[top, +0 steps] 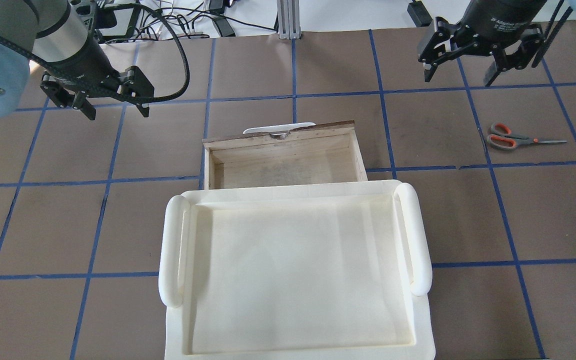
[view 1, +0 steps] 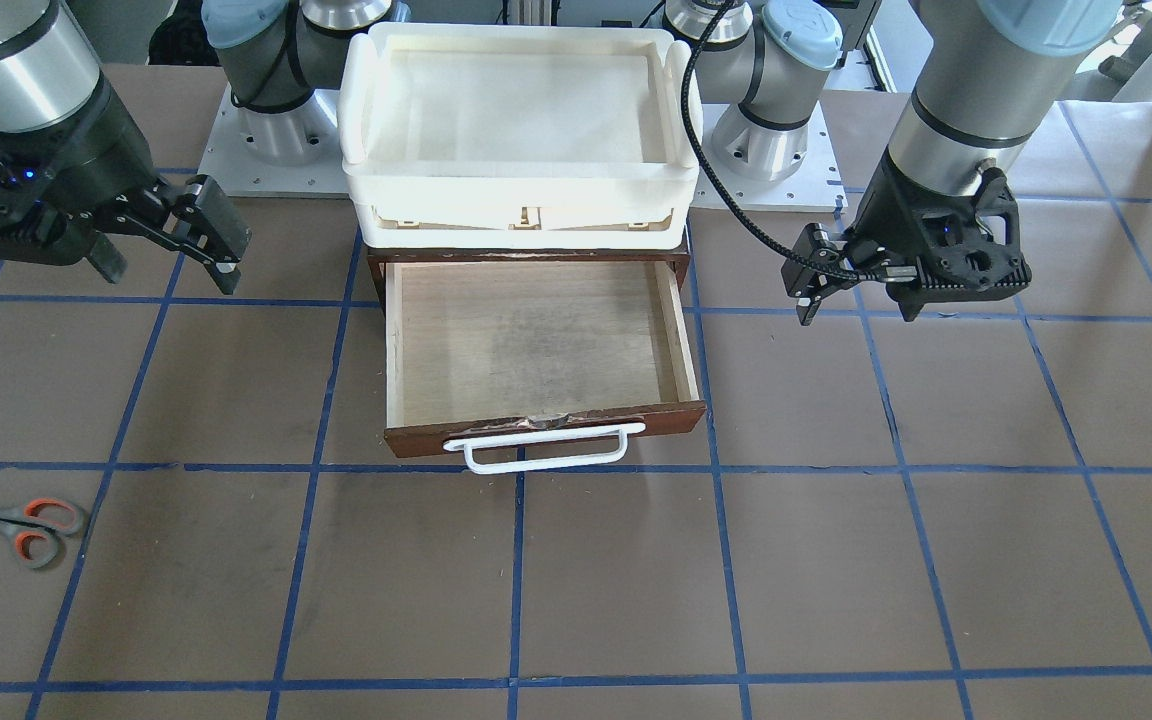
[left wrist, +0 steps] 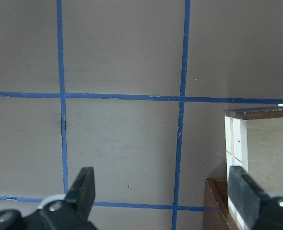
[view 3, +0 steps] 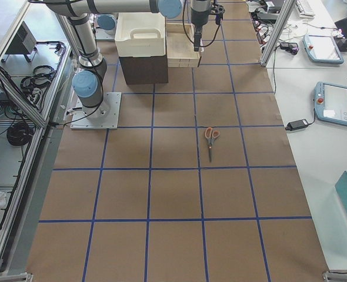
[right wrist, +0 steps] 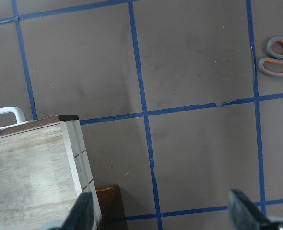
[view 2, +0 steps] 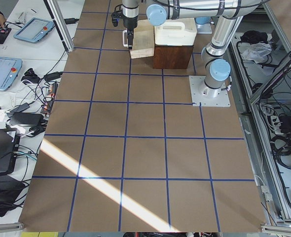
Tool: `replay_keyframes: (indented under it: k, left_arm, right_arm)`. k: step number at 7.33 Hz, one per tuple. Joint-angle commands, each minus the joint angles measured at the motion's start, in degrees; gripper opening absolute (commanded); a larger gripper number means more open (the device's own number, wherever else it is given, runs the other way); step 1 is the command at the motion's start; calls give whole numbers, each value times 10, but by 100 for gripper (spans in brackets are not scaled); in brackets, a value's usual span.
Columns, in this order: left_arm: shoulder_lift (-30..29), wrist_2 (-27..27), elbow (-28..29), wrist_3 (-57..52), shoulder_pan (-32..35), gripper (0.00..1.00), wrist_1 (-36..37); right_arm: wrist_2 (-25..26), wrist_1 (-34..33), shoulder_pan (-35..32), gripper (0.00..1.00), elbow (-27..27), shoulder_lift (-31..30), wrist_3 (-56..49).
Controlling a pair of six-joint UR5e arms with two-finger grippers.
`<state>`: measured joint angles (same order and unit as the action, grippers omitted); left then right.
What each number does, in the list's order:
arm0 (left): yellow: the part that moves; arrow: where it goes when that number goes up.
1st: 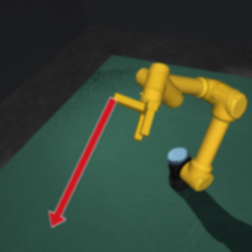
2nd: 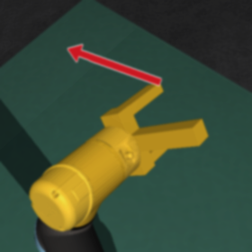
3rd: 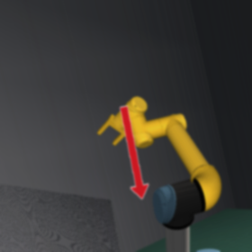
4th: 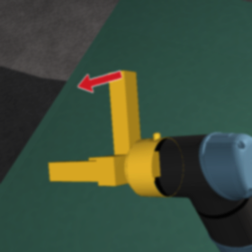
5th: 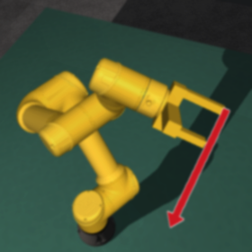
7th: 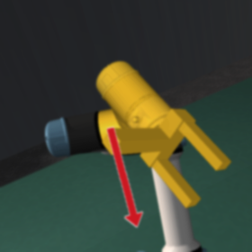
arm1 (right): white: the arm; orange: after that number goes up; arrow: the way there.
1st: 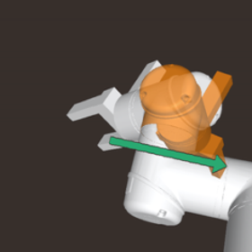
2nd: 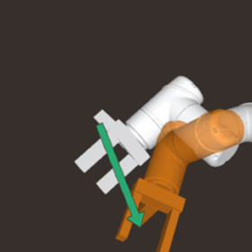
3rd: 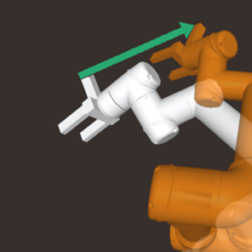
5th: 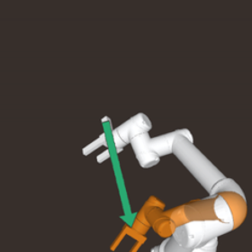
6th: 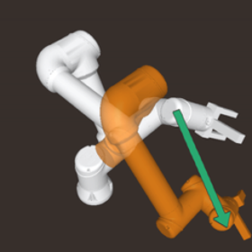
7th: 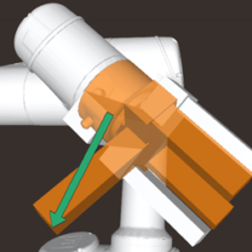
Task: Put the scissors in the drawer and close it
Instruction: 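Move the right gripper down toward the grey-and-orange scissors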
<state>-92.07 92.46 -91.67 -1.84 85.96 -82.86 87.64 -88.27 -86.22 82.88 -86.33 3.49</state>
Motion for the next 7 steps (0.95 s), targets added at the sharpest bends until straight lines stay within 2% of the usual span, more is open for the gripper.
replay_keyframes:
  k: [1,3,5,7]
  left_arm:
    - [2,1,0,0,0,100,0]
    - [2,1,0,0,0,100,0]
    - [5,1,0,-1,0,100,-1]
    - [4,1,0,-1,0,100,-1]
  right_arm:
    - [0,-1,0,100,0,2,-1]
    - [6,-2,1,100,1,5,-41]
    - [14,-4,16,100,4,7,-196]
    - [53,-34,78,100,38,21,-475]
